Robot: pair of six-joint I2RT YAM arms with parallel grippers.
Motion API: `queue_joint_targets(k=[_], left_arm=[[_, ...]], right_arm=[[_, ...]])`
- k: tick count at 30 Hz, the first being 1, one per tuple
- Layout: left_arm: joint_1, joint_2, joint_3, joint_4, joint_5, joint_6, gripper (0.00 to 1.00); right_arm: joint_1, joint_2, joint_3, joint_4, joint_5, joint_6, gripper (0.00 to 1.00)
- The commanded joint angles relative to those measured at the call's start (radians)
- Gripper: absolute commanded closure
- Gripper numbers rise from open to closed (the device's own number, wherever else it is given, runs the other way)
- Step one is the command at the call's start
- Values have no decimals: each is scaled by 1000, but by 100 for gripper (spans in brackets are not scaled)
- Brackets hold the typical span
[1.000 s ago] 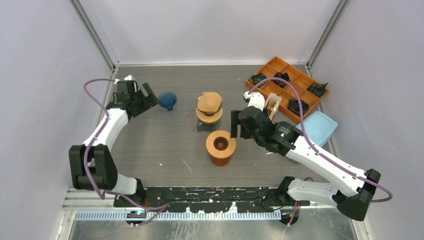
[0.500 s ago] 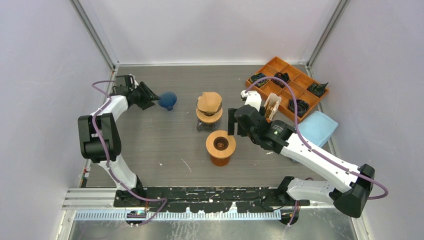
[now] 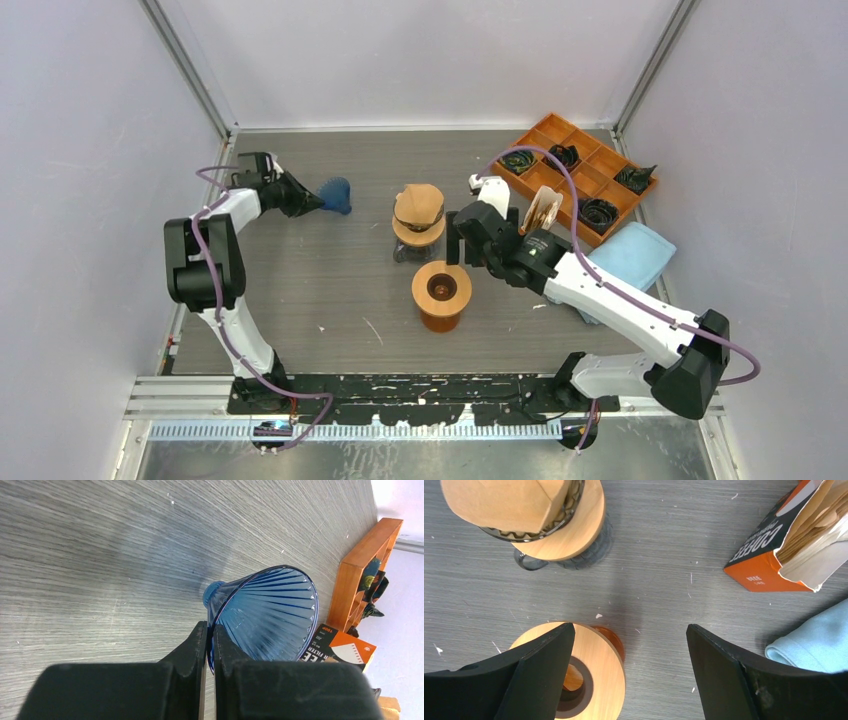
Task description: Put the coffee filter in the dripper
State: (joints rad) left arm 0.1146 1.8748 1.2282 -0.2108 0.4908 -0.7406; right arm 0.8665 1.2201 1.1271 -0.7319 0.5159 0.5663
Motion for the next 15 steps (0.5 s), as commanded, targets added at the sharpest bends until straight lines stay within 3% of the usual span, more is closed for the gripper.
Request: queue_joint_targets(k=[1,15], left_arm=[[7,-78,25,7,28,21,96],[-9,-320,52,-325,-11,164,100]], right_arm=[[-6,13,77,17,31,10,11],[-63,63,147,8,-24,-7,12]])
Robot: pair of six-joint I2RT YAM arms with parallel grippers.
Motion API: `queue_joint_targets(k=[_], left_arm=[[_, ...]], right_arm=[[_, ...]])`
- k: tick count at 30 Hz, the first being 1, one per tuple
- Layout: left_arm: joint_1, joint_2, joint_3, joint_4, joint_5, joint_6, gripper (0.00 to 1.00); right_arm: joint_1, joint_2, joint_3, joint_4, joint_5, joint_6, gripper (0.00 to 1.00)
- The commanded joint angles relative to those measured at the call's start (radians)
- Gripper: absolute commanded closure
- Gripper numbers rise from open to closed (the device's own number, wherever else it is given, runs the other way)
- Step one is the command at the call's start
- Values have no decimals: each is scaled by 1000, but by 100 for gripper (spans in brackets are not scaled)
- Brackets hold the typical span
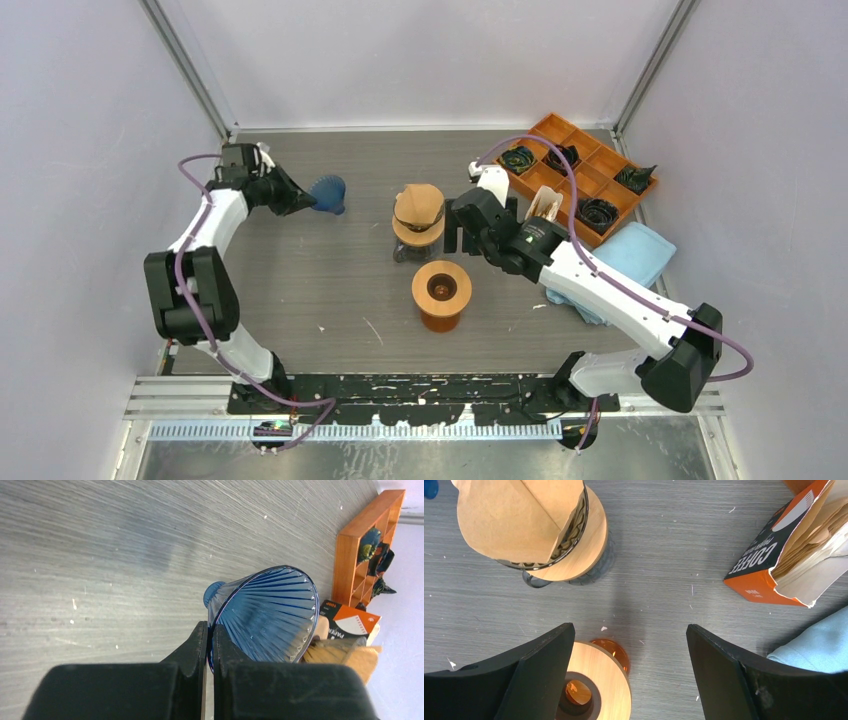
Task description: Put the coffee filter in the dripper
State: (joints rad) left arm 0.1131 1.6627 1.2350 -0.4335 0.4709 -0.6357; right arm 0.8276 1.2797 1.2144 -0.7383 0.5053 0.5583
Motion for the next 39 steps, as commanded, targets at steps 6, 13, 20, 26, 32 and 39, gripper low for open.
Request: queue_joint_targets(k=[6,13,20,26,32,39], left_arm=[[-60,-246,30,-189,-3,90,100],[-208,-348,98,-351,-91,98,100],[-361,-447,115,-477,-173,77,100],[-473,-487,157,-563,-221,62,100],[-601,-476,182,-561,-236,14,100],[-762,-415,240,-532,-291,-17,100]], right_arm=[[-66,3,65,-4,-67,4,12],[-95,-52,58,5,-149,-54,13],[-99,-86,61,-4,-205,-100,13],[-100,-131,105,-28,-308,-86,16],[-99,-150,139,-69,-394,-57,17],[-100,-182,155,-84,-418,-44,21]])
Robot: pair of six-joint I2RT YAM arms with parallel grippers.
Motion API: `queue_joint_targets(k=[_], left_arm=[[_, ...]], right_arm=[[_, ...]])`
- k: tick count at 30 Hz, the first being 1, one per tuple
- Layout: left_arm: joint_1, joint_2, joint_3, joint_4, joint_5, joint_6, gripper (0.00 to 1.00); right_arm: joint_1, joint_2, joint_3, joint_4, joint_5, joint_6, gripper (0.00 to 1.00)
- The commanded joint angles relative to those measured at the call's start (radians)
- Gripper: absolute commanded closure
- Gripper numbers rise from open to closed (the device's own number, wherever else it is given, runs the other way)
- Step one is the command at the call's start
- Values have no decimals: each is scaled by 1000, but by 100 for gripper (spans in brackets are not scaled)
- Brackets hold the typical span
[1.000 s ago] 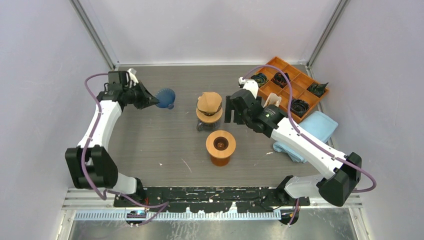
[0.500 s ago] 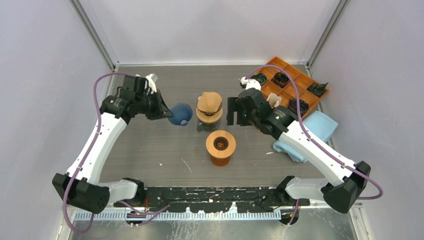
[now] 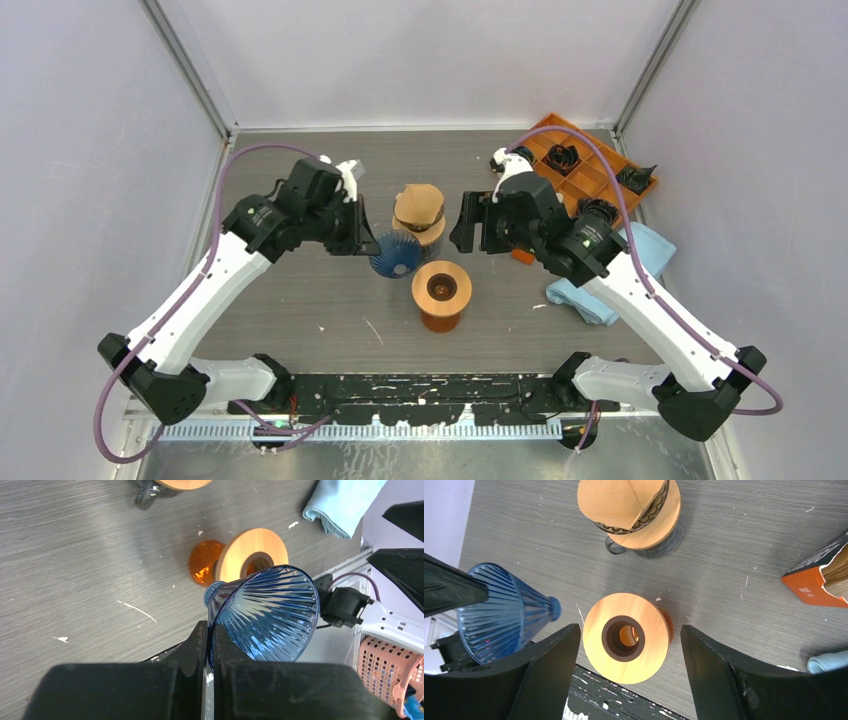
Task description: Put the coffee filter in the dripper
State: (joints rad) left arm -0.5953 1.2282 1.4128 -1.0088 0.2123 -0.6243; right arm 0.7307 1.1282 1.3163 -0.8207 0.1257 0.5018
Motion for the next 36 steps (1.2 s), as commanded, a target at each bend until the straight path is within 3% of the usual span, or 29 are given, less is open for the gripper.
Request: queue_joint_targets(k=[1,16,36], left_arm=[[-71,29,72,51,-35,-30,100],[-219,193,175,79,-70,-19,100],[-243,277,143,154,-31,-15,100]], right_arm=[[-4,-32,57,-5,-43,13,21],[-2,-60,53,-49,-34,23,26],[-3,-26,-46,-51,-117,34,35]])
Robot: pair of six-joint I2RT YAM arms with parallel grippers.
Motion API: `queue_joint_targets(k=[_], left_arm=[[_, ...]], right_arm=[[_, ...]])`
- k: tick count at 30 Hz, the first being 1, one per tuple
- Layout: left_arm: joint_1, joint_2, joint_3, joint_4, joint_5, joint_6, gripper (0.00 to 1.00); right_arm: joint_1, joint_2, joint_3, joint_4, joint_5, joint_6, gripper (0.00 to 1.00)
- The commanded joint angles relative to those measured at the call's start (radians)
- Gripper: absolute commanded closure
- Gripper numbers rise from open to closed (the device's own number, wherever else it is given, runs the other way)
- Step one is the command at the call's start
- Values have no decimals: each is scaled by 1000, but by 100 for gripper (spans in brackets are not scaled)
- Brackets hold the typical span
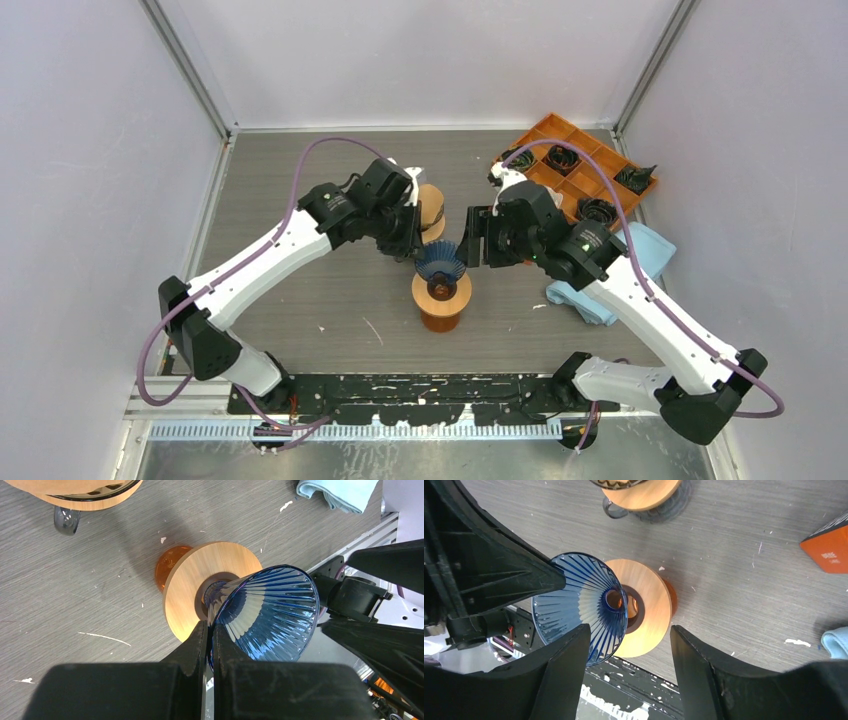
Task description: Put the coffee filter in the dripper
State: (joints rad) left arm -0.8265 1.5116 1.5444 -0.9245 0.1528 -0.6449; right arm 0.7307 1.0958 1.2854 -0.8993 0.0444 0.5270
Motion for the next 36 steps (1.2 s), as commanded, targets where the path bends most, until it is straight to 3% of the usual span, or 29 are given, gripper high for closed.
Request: queue_joint_targets(k=[1,18,36], left_arm=[[-12,-7,6,72,30,4,100],[-36,-25,-69,82,19,-17,100],[-41,-20,-140,128,-18,-17,100]], right_arm=[[-2,9,-22,29,-40,10,35],[-3,44,-107,82,-90,20,43],[-2,105,-155,117,-85,-7,72]])
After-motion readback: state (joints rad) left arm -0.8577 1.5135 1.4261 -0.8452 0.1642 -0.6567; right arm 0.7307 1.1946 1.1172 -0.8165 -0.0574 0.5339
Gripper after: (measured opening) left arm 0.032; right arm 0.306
